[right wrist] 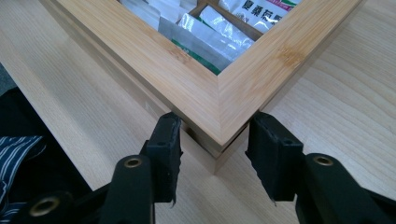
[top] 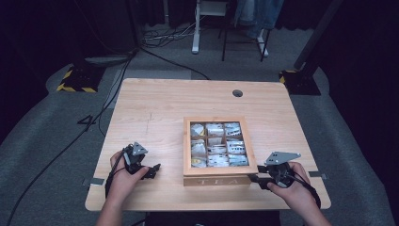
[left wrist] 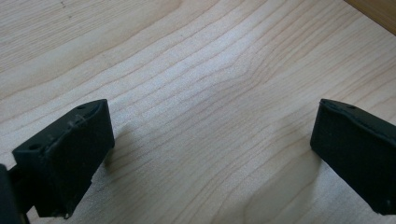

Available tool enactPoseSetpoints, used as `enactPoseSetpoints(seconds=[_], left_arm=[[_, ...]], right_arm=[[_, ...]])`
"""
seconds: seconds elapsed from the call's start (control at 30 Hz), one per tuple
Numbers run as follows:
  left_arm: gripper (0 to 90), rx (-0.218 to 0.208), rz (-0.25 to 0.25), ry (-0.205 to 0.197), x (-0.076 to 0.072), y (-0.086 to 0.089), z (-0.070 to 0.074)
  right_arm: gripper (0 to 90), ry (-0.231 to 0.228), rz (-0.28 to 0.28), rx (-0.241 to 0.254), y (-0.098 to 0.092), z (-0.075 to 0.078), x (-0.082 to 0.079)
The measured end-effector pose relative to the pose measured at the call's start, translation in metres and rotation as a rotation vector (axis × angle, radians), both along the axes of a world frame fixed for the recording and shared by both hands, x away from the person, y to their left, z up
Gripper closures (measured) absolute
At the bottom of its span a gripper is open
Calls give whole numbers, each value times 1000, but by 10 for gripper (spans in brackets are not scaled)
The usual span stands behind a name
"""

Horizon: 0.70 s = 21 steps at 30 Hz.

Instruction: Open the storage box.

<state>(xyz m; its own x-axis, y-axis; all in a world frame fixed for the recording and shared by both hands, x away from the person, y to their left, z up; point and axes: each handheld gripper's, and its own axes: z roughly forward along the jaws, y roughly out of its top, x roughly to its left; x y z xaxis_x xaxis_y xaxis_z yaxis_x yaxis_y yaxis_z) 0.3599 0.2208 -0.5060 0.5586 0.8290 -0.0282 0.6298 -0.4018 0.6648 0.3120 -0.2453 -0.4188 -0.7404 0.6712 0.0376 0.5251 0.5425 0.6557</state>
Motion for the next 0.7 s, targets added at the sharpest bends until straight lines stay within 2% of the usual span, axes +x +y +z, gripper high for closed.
enactPoseSetpoints(seconds=[0.3, 0.47, 0.7], left_arm=[[1, 0, 0, 0, 0, 0, 0], [2, 1, 0, 4, 0, 0, 0], [2, 5, 0, 0, 0, 0, 0]], right_arm=[[614, -9, -18, 59, -5, 10, -2], [669, -33, -29, 87, -8, 18, -3], [679, -41, -38, 126, -11, 26, -1]])
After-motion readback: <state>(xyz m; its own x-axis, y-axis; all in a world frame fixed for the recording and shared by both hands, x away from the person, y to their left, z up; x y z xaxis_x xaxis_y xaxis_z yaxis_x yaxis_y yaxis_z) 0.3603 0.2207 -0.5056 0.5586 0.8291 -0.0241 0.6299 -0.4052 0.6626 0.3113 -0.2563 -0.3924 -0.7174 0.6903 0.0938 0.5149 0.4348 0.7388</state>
